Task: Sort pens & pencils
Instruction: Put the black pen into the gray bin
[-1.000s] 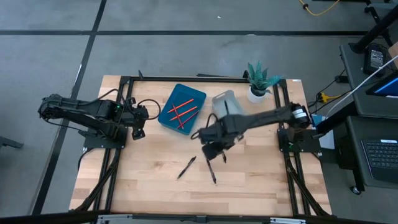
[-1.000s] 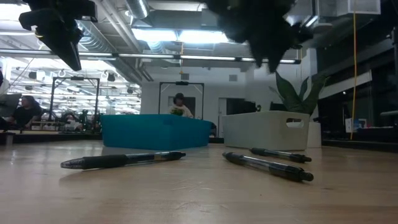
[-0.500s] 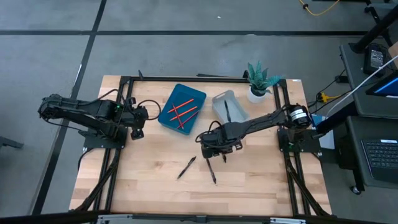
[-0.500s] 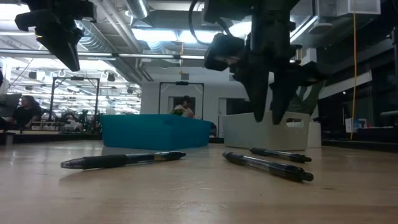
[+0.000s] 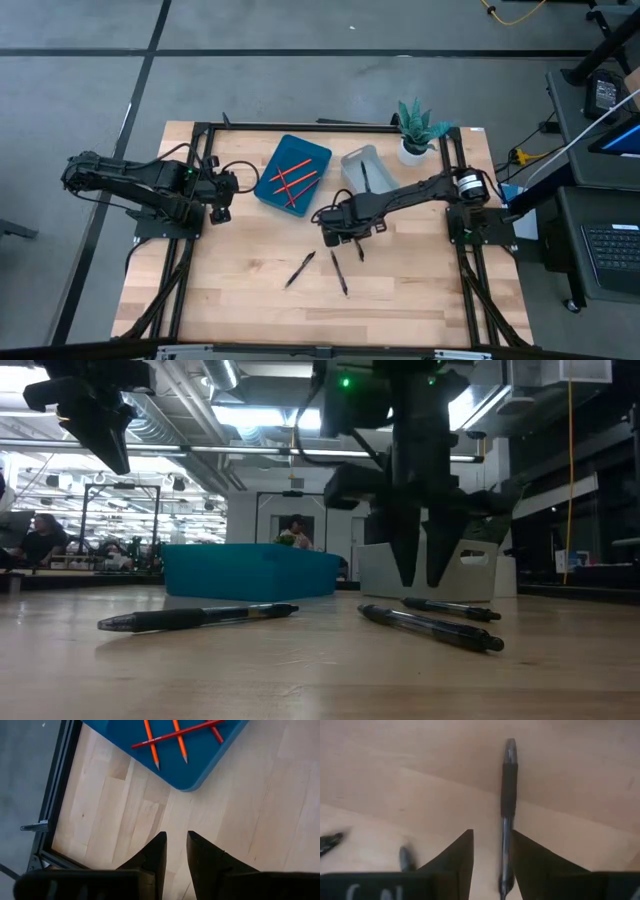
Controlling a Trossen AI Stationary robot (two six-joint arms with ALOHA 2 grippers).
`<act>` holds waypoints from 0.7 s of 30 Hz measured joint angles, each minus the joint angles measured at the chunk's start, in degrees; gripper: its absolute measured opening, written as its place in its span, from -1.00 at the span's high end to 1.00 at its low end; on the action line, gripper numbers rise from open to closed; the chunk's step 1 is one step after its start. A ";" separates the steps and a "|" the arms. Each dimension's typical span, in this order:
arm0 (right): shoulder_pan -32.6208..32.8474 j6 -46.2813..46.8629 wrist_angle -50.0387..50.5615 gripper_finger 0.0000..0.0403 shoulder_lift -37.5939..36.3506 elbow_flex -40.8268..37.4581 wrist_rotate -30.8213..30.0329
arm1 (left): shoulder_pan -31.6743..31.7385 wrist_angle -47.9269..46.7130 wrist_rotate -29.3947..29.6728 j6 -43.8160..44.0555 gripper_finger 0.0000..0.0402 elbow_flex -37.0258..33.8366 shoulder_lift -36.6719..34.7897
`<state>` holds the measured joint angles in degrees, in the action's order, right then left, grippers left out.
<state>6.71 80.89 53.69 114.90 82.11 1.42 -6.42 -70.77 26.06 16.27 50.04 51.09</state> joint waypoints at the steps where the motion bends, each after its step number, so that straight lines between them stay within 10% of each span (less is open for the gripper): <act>1: -0.12 -0.22 0.17 0.38 0.26 0.00 0.03 | 0.00 0.02 0.00 0.00 0.66 0.00 0.00; 21: -0.49 2.68 -7.41 0.40 0.35 -7.69 2.89 | 0.00 -0.03 0.02 0.02 0.66 0.00 0.02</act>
<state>6.22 83.57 46.28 115.26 74.41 4.32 -6.42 -70.80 26.09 16.29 50.04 51.11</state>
